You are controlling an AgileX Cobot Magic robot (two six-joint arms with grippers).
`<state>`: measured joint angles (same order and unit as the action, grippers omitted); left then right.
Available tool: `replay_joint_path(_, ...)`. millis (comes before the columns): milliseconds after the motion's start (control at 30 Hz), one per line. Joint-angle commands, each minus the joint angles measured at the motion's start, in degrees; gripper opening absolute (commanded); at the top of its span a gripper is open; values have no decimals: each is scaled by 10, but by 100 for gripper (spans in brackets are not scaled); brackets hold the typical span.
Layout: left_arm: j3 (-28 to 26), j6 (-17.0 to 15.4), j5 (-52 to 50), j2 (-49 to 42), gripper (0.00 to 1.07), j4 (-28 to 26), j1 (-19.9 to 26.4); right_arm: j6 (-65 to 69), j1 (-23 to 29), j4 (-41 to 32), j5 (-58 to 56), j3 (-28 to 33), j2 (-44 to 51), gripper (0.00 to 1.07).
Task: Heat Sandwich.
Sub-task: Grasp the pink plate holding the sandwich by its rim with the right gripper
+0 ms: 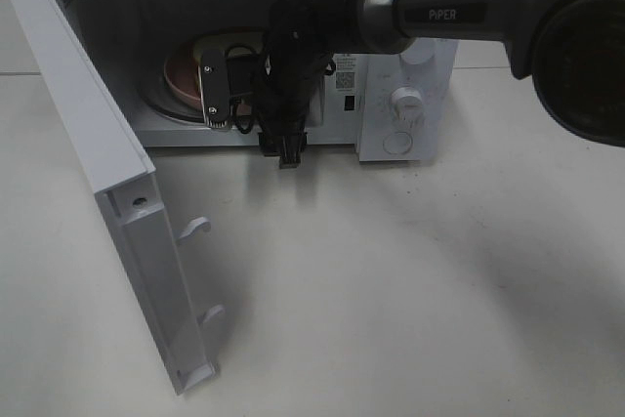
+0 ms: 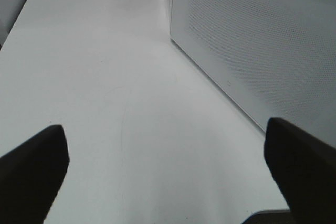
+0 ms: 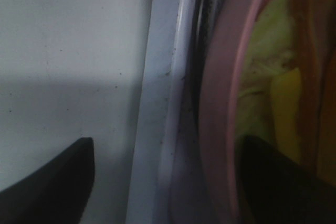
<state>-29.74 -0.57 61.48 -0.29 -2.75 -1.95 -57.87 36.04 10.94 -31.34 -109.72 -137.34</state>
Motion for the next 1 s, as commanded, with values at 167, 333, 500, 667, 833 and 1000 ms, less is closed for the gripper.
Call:
replay_joint_path(167,1,-5,-2,-9,96,-3,0,6,1,-6,-29,-5,4,21)
replay_joint_path(333,1,-5,-2,-9,96,-3,0,7,1,-17,-45,-3,10,0)
replay_joint_path(500,1,-5,-2,-9,96,-3,0,3,1,-18,-48,8,16,0)
replay_joint_path(667,1,-5,-2,-9,96,-3,0,-12,1,-19,-64,10,21,0)
replay_joint_path(833,1,-5,-2,-9,96,-3,0,-14,1,-19,-68,10,29,0)
replay_joint_path(1000,1,-5,-2,-9,96,-3,0,-60,1,-26,-70,23,48,0)
